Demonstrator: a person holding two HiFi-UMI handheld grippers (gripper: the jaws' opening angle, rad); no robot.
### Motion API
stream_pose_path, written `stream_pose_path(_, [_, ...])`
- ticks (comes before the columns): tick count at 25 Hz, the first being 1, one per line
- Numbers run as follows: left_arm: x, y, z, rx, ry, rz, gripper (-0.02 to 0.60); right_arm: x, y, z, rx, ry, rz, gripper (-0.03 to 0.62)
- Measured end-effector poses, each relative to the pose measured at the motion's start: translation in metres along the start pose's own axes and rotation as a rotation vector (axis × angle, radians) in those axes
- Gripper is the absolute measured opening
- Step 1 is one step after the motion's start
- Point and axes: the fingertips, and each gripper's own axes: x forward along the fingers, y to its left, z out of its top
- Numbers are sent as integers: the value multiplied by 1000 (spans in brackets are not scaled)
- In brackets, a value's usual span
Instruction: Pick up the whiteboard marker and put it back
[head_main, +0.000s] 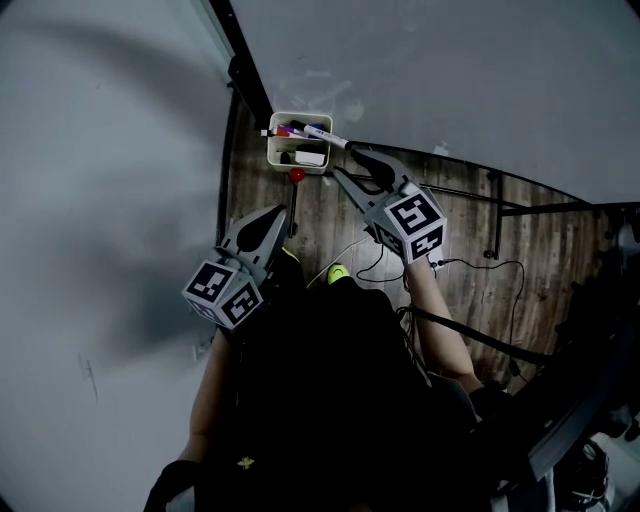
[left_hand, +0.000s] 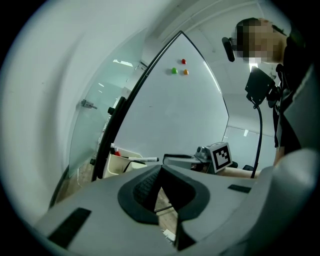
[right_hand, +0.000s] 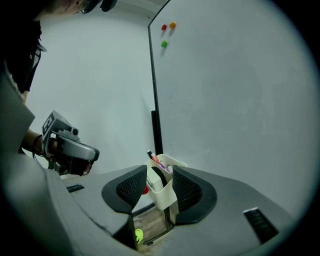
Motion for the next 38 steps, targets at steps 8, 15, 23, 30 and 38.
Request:
stream_pose_path(8, [2,16,-2,-26,15,3,32,16,-17,-8,27,37,-26,241])
stream_pose_path(15, [1,24,-6,-46,37,13,32,30,-26,-17,48,74,-18,278])
stream_pose_path(23, [0,33,-2,-48,48,30,32,43,-36,-21,71,77,-20,262])
stream_pose_path(30, [-4,39,-2,-50,40,44,32,49,-41,-22,74,82,-23,229])
stream_pose_path(38, [-3,41,0,-56,44,48,32,52,-40,-24,64,88,-14,114])
